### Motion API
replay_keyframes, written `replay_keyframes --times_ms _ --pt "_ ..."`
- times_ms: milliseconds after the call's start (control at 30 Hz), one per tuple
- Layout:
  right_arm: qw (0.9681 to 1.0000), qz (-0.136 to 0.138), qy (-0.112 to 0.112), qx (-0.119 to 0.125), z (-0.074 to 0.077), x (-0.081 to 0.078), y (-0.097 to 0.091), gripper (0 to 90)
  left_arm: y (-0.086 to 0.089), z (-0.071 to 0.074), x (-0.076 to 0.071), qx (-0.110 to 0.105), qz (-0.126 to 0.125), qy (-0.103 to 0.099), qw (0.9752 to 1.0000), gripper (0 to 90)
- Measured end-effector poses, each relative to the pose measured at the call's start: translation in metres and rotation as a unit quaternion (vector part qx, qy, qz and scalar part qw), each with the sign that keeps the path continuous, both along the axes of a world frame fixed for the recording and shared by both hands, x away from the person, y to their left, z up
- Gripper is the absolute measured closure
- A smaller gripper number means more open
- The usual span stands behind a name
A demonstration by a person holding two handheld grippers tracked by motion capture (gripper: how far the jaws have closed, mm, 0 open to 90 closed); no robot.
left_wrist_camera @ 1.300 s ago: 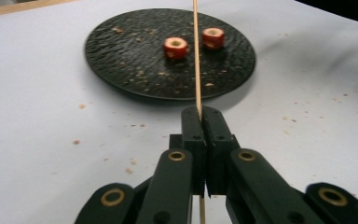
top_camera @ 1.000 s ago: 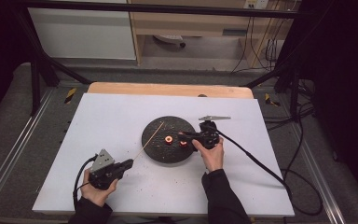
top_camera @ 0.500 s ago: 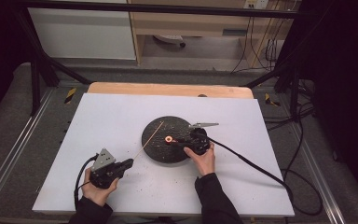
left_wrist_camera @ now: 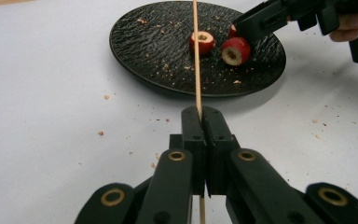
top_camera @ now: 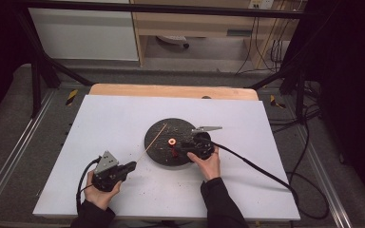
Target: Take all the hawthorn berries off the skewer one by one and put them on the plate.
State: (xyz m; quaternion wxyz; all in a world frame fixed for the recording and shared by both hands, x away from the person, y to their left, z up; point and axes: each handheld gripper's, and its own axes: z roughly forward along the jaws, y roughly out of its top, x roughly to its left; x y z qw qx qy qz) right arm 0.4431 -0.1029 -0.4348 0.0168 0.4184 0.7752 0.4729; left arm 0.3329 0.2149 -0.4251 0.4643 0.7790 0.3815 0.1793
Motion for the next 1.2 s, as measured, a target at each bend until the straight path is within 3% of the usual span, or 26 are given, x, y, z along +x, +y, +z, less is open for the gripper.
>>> replay_keyframes --times_ms 267,400,533,967,1200 --pt "0.9994 -0.003 -0.032 -0.011 0.019 -0.013 -0.020 28.3 -0.002 0.003 0.000 0.000 -0.005 0.002 1.0000 88.3" --pt "0.9988 -0.011 -0.043 -0.018 0.021 -0.022 -0.036 15.1 -0.004 0.006 0.002 0.003 -0.008 0.006 0.9999 88.3" --pt "0.9985 -0.018 -0.047 -0.021 0.019 -0.031 -0.055 7.5 -0.007 0.008 0.004 0.005 -0.010 0.011 0.9999 88.3" --pt "0.9964 -0.037 -0.069 -0.033 0.005 -0.058 -0.109 1.4 -0.032 0.026 0.026 0.030 -0.021 0.019 0.9991 88.3" --pt "0.9965 -0.027 -0.074 -0.029 -0.005 -0.071 -0.130 0.8 -0.047 0.035 0.038 0.048 -0.026 0.017 0.9984 88.3"
